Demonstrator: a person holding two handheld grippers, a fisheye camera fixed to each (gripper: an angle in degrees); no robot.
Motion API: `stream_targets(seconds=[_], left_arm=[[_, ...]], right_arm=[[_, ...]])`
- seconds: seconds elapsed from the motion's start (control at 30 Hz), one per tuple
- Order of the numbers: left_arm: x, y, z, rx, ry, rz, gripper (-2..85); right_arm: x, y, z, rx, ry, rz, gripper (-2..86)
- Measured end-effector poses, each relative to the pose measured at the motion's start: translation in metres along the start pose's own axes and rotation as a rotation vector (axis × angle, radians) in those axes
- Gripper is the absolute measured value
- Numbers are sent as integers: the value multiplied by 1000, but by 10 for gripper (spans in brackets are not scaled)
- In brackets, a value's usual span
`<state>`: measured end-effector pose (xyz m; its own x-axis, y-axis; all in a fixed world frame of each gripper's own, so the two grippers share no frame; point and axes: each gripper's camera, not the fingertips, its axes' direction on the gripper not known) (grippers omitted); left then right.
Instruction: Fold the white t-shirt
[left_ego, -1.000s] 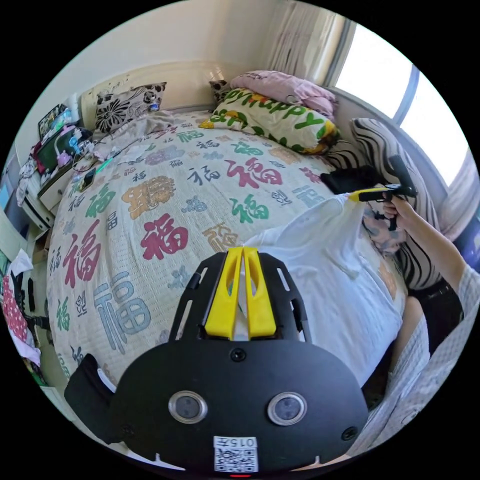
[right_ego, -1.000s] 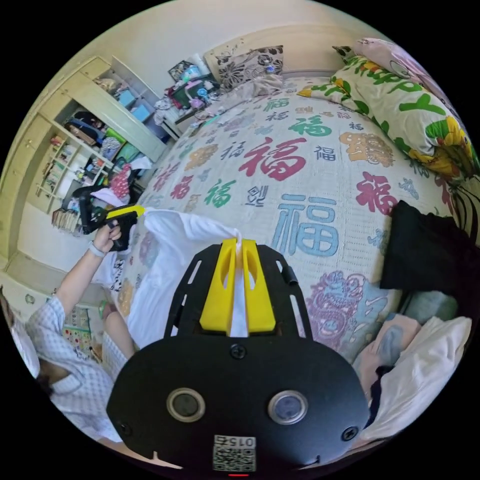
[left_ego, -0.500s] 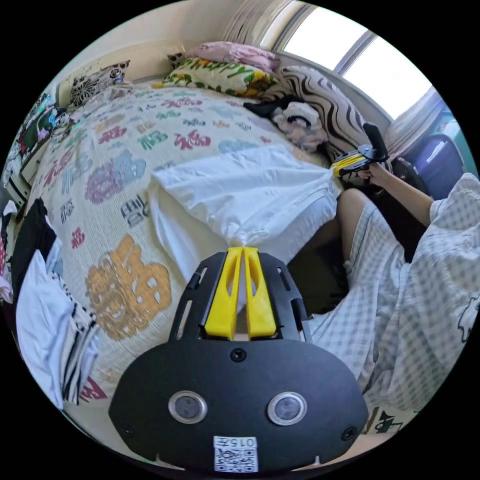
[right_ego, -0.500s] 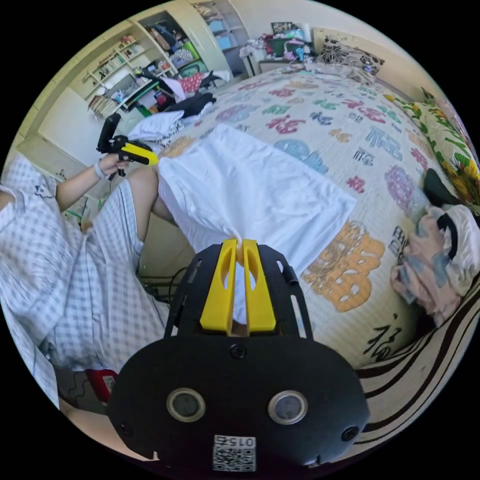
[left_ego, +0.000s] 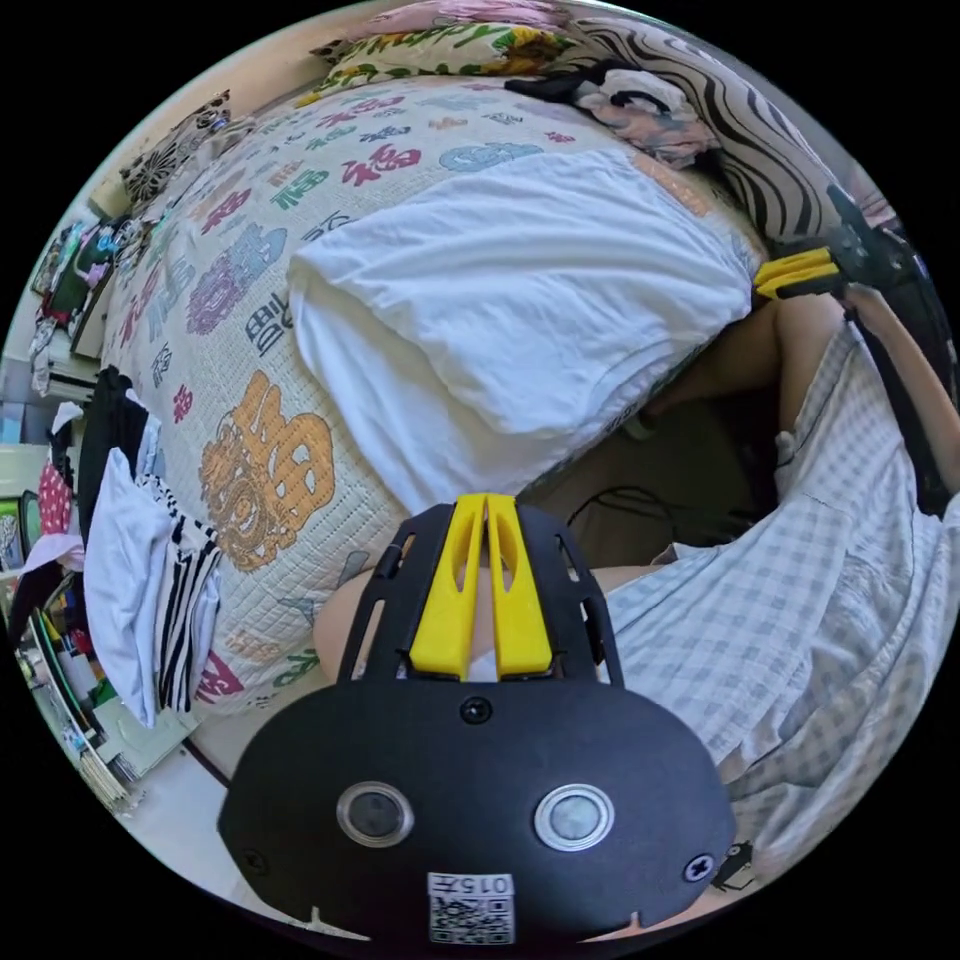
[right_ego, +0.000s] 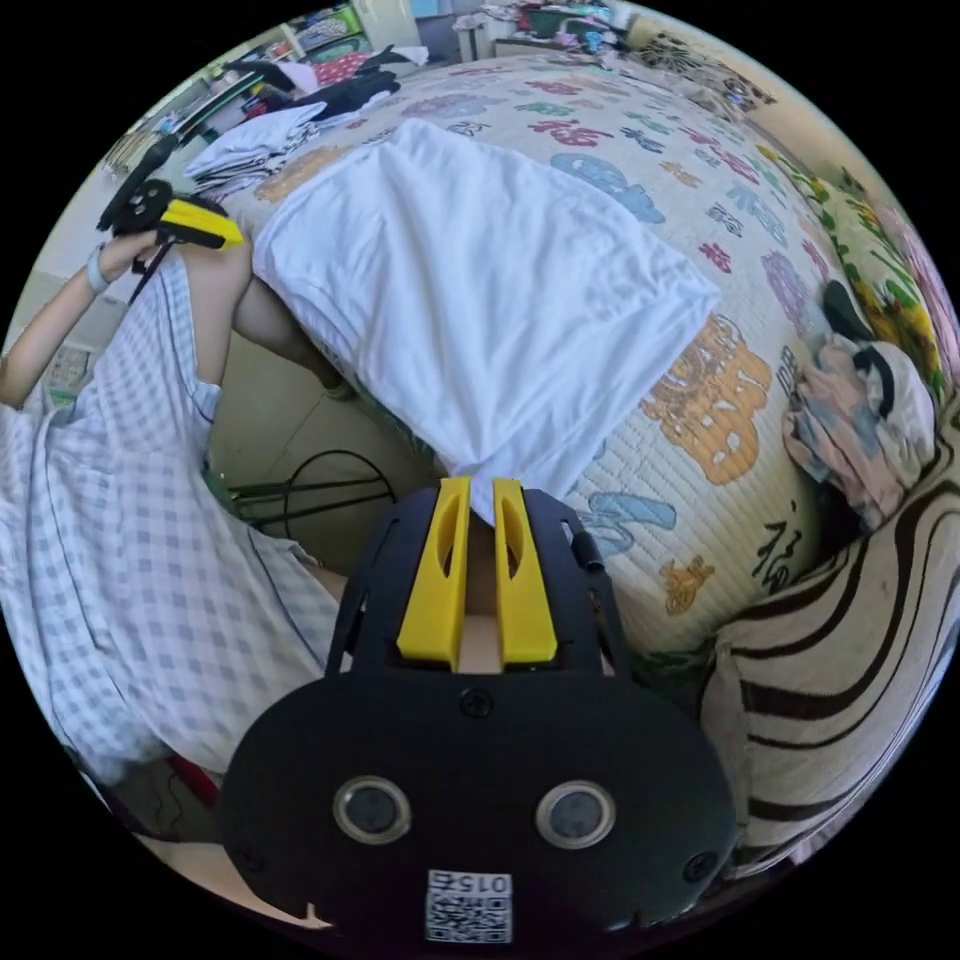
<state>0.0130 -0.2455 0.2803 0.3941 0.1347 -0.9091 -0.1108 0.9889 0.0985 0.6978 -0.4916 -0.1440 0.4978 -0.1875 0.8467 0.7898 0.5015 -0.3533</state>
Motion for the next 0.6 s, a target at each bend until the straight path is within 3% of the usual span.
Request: stream_targets(seconds=[0.17,0.33,0.6], left_arm=[[-25,6,-17,130,99,-181,54],[-55,7,19,82,286,-422,86],[-79,36,33,100,430,-512,12]], right_arm=[[0,3,2,131,-34,109,50],[-2,-14,29,148,-113,211,81],[-2,-24,77,40,-84,283,5]])
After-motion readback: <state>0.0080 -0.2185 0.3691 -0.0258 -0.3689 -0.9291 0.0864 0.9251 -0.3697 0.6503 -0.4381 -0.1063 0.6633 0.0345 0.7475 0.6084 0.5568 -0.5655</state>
